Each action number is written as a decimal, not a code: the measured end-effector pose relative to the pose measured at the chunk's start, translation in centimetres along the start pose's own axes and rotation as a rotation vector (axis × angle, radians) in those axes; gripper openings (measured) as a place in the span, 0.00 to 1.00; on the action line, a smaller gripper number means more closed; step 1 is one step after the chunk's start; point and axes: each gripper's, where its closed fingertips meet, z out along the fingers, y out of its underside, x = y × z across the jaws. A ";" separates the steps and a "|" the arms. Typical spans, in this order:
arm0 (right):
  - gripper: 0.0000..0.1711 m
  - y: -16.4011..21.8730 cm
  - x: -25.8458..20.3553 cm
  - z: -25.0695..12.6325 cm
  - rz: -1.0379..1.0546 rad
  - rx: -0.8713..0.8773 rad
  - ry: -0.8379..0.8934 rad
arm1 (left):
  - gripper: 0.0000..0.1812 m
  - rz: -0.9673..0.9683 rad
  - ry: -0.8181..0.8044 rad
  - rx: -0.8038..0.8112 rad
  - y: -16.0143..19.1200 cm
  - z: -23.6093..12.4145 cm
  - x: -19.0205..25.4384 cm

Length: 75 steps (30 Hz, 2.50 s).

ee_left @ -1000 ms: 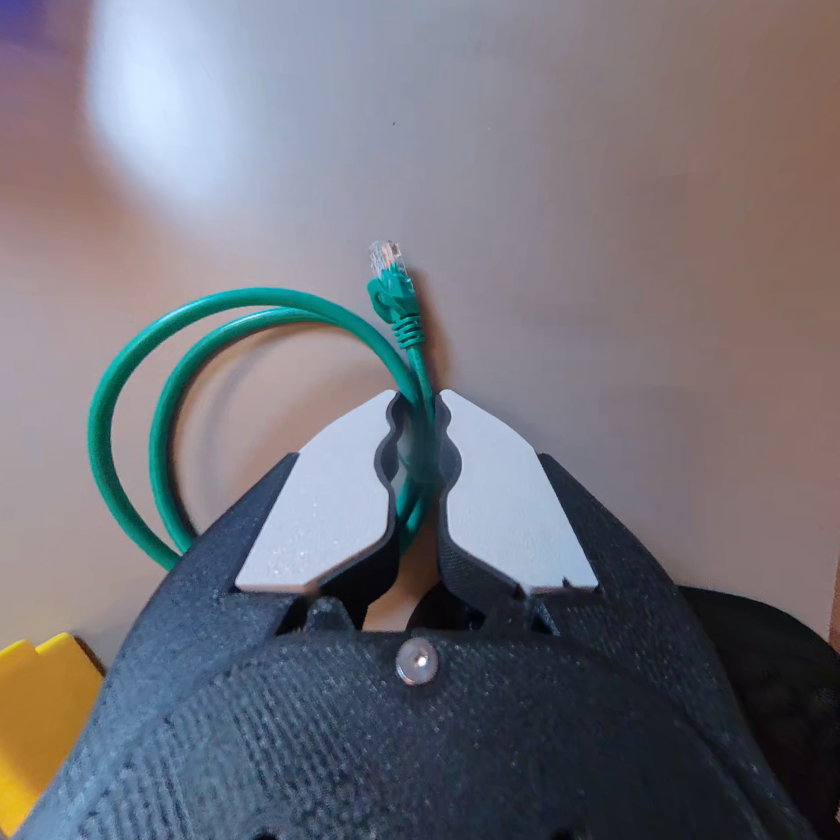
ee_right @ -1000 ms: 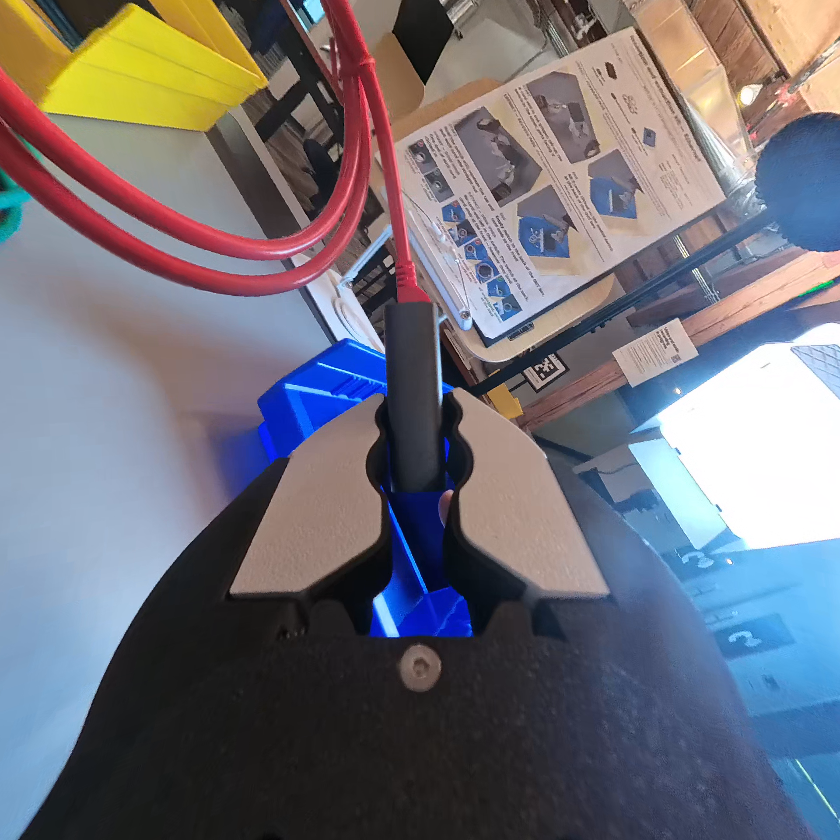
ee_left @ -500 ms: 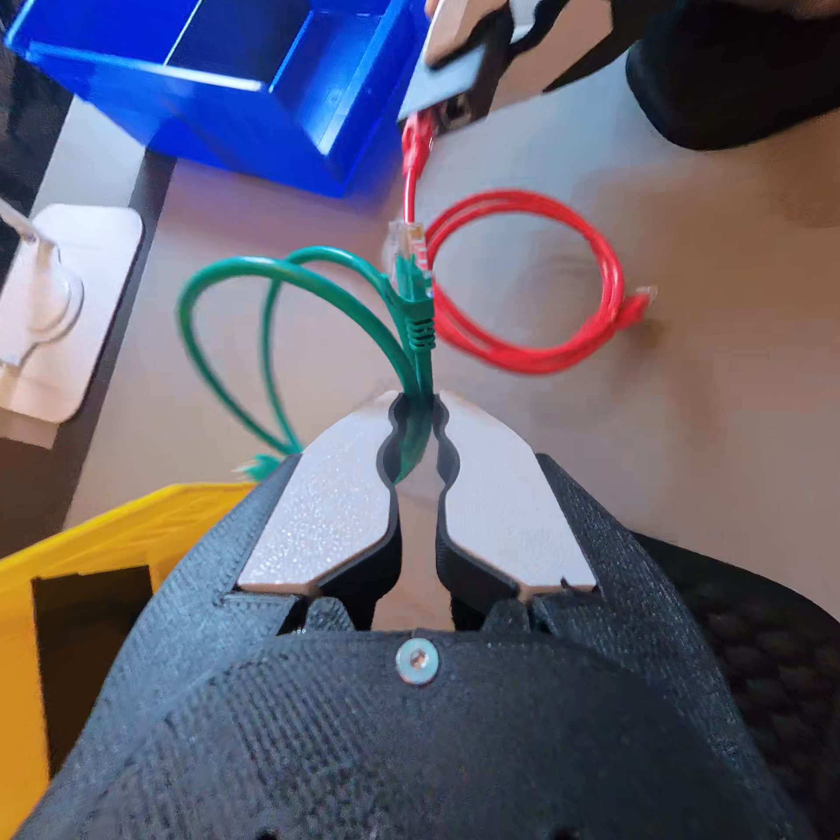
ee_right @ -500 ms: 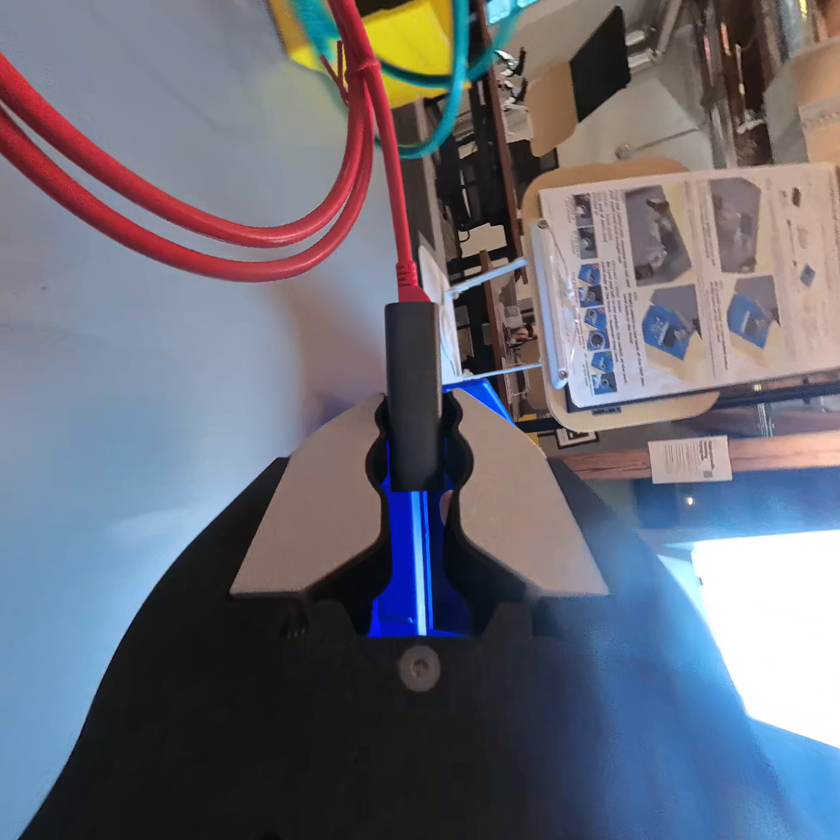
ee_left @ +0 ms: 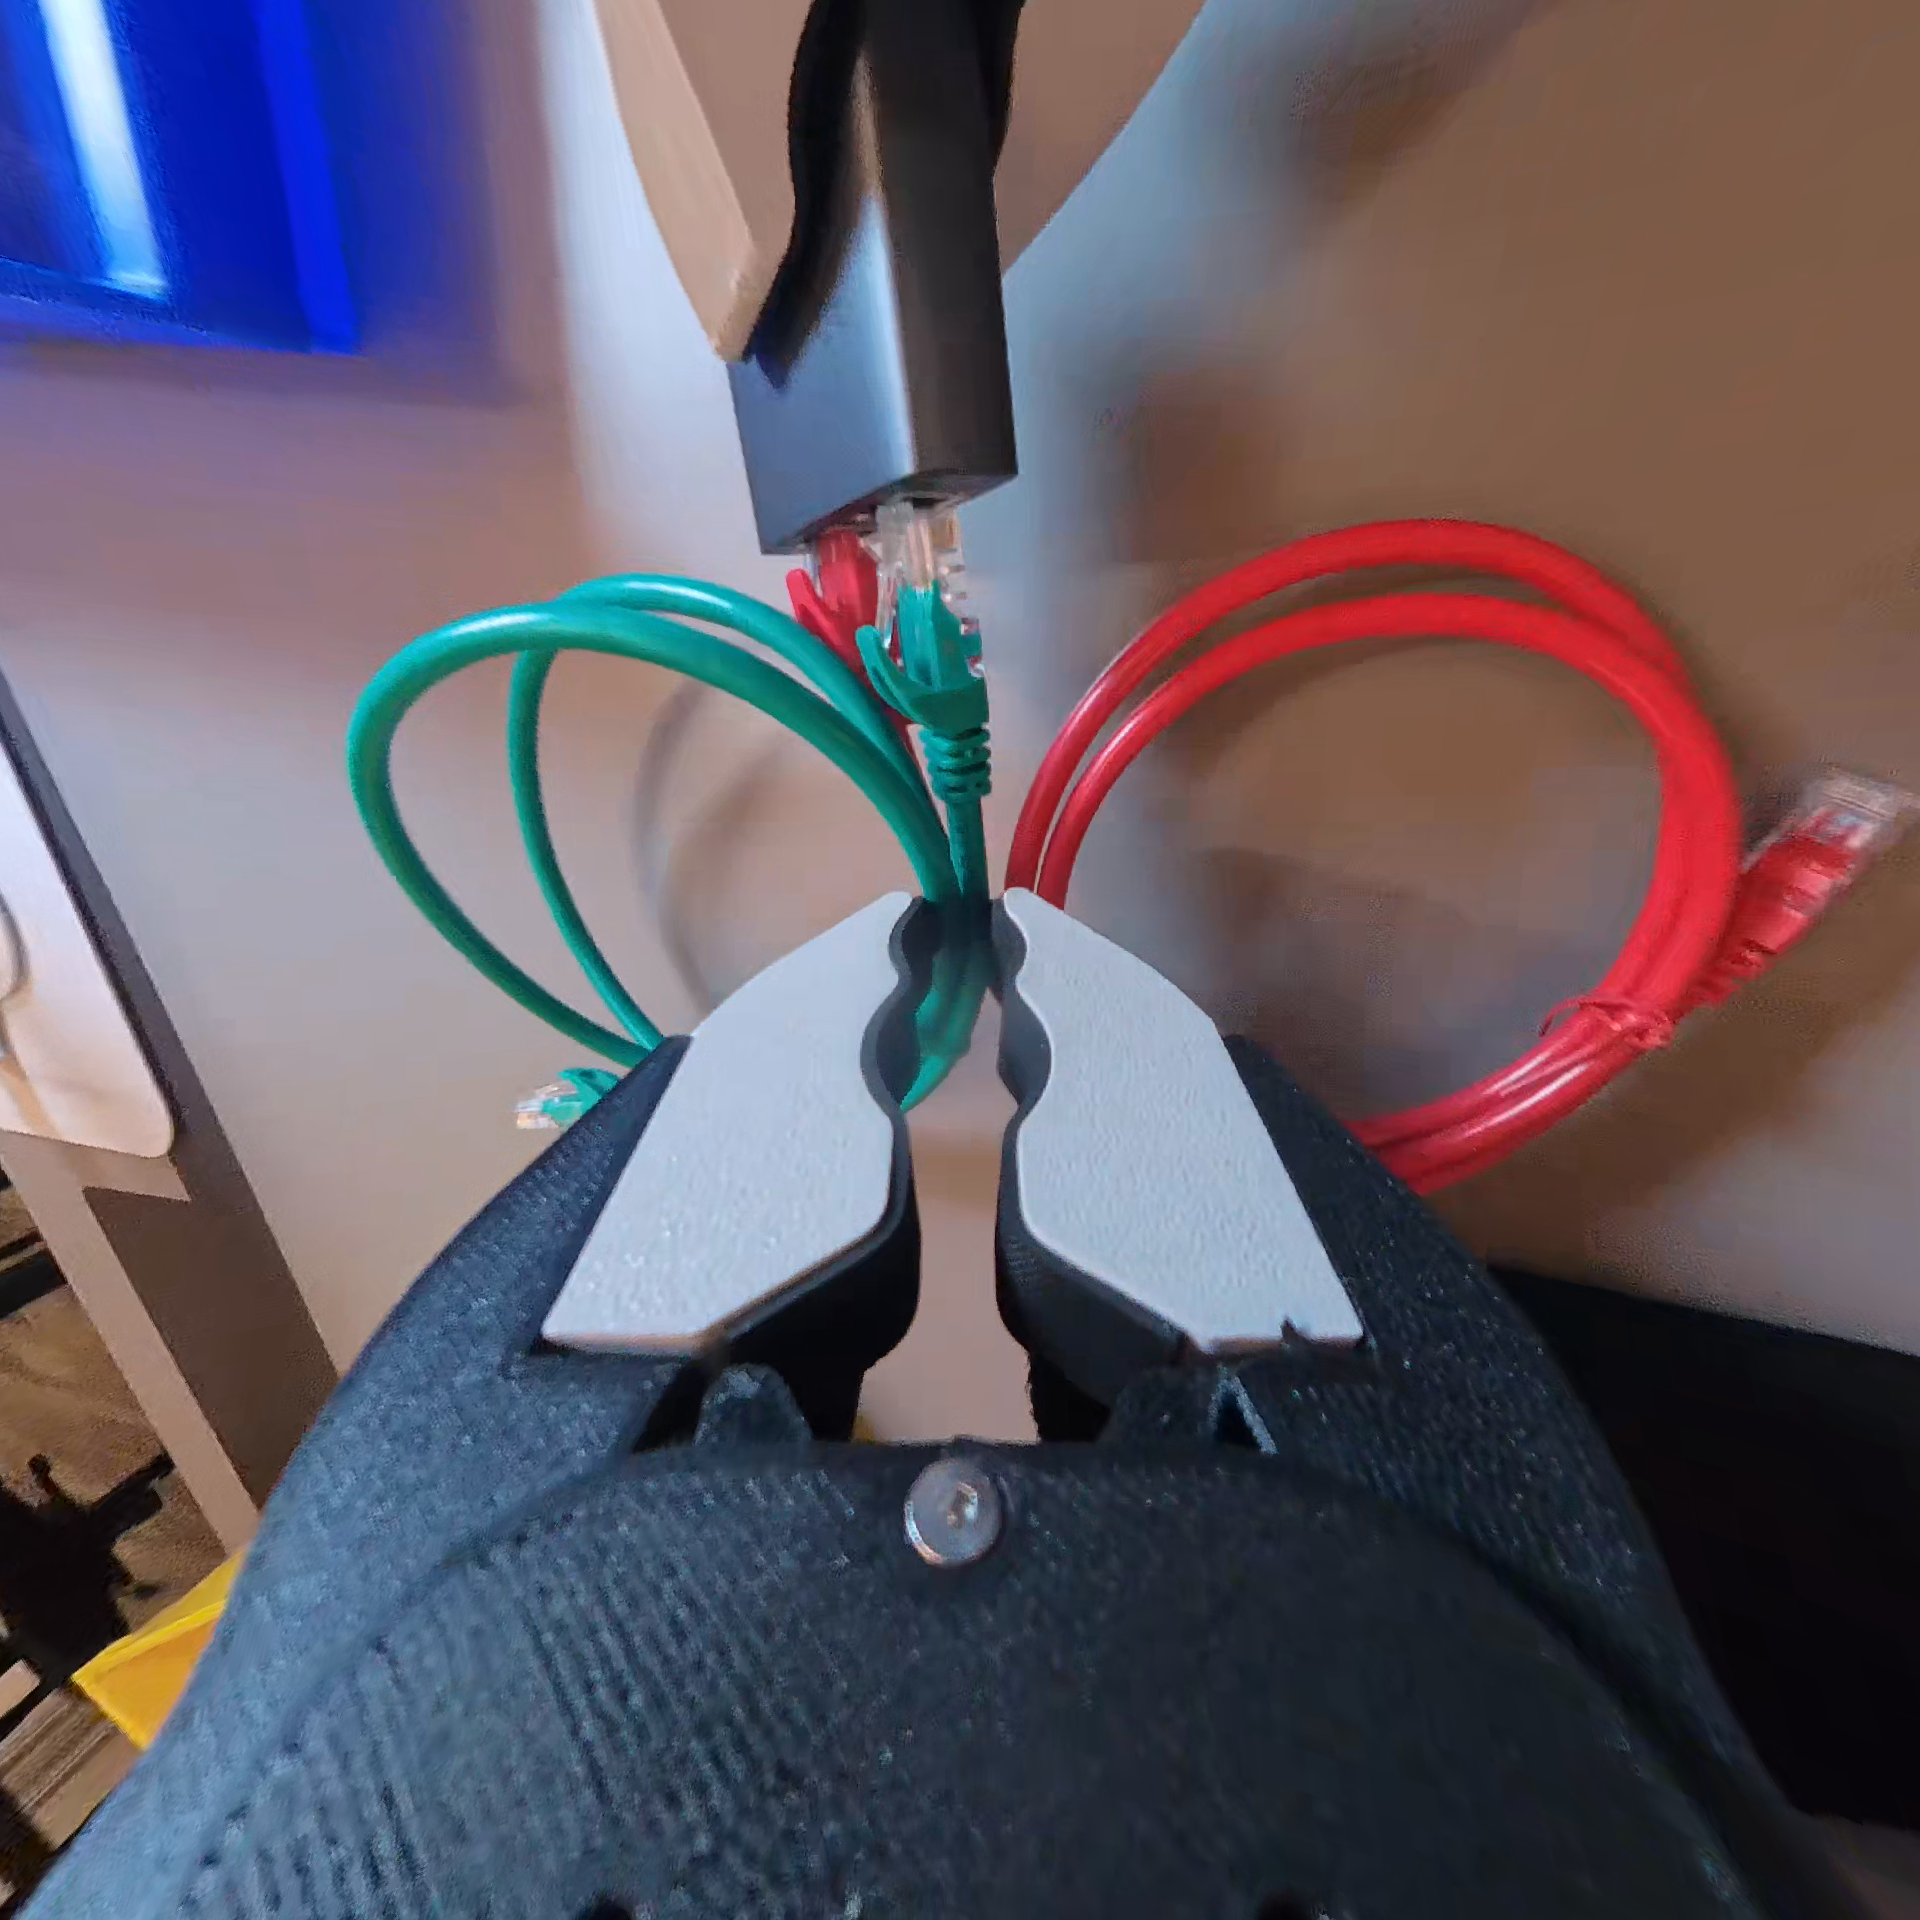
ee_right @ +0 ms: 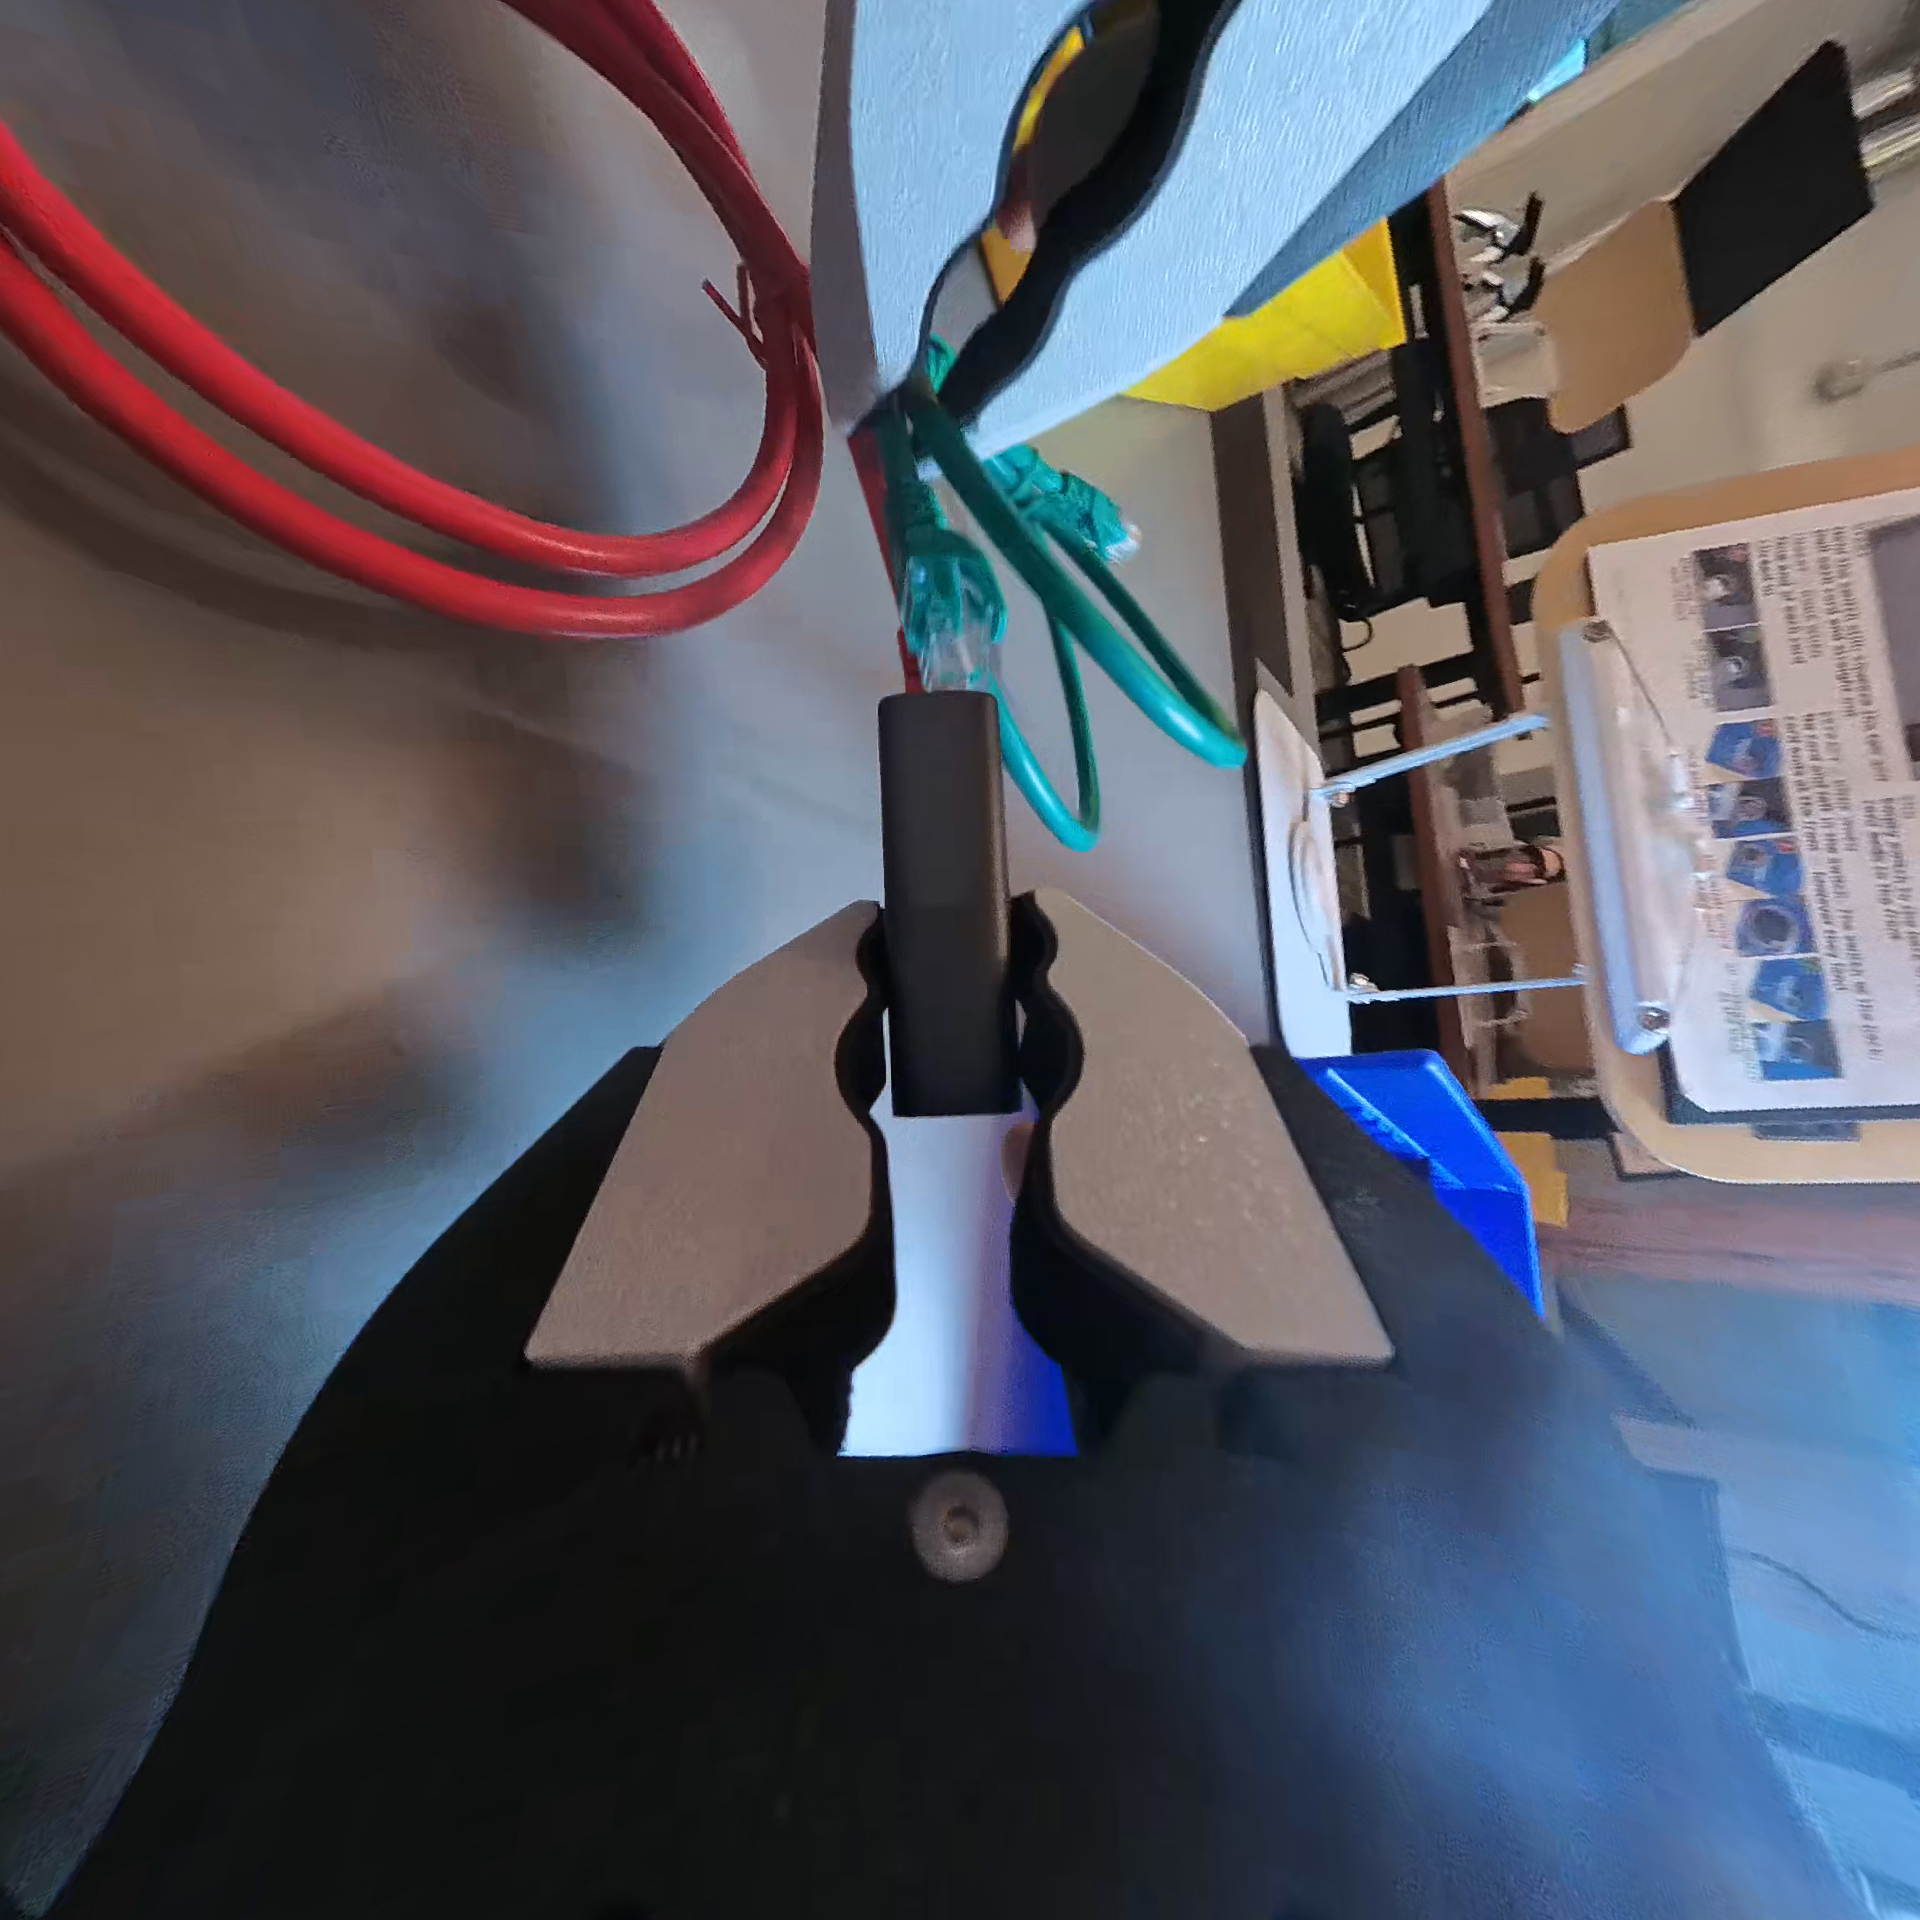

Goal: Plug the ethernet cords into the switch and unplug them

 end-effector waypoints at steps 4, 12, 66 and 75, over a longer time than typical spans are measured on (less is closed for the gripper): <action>0.13 -0.4 -1.1 0.4 -0.040 -0.003 -0.044 | 0.06 0.036 0.074 -0.103 0.8 1.1 0.9; 0.13 -0.5 -1.6 0.3 -0.027 0.009 -0.064 | 0.06 0.050 0.096 -0.147 0.7 1.1 0.8; 0.42 -4.9 4.1 -4.7 0.488 0.362 -0.100 | 0.11 -0.028 0.386 1.618 -7.5 -16.4 1.1; 0.01 -3.5 5.9 -6.6 0.422 0.256 -0.063 | 0.14 -0.127 0.169 1.351 -4.4 -13.3 -2.4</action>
